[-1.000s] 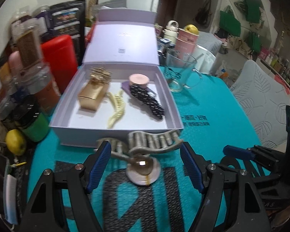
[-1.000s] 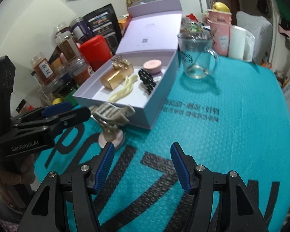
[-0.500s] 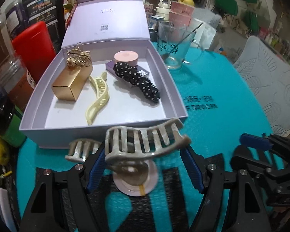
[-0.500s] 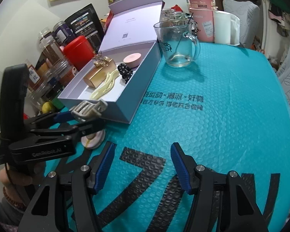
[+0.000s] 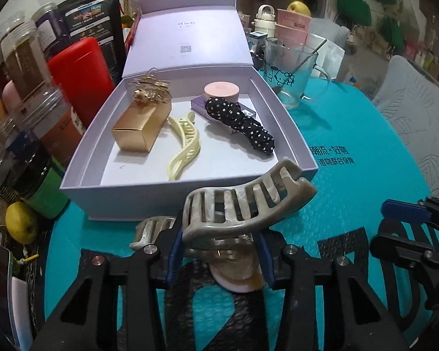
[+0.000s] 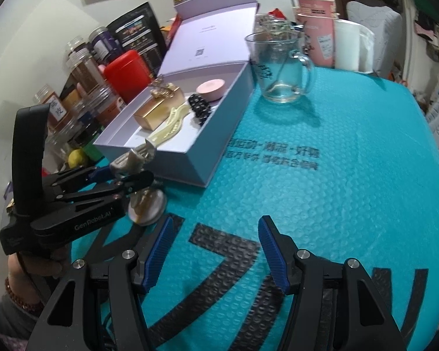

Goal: Organize rigid objects
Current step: 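Grasp the large grey-beige claw clip with the left tool, then grasp the round pink compact with yellow band with the right tool while the left tool holds the claw clip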

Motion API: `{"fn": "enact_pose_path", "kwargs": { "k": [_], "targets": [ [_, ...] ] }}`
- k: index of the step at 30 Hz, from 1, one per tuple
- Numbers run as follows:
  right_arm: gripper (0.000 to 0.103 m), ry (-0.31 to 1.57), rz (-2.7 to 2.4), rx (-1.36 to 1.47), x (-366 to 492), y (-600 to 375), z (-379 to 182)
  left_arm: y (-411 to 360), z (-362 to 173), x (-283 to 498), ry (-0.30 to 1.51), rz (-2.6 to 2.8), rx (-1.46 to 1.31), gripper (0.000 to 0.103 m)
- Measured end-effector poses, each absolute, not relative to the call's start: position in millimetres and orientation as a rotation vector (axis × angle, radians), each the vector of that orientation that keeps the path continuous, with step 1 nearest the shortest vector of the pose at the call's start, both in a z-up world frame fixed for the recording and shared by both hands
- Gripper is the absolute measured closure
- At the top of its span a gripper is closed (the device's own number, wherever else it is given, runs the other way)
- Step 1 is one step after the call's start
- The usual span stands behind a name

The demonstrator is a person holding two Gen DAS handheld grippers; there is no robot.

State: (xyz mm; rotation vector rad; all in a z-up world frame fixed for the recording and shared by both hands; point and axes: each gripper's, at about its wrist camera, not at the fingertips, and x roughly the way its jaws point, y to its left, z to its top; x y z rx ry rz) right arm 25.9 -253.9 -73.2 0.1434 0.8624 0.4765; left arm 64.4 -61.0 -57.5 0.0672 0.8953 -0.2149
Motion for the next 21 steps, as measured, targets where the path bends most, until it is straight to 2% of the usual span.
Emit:
{"fn": "enact_pose_path", "kwargs": {
  "k": [10,21],
  "targets": [
    [0.042,0.89,0.576,0.103,30,-217,-78,-19,-47,31,0.942,-0.195,0.039,0.06],
    [0.042,0.896,0.626,-0.05,41,-159,-93,22,-61,8,1.047,-0.112,0.042,0.06]
  ]
}}
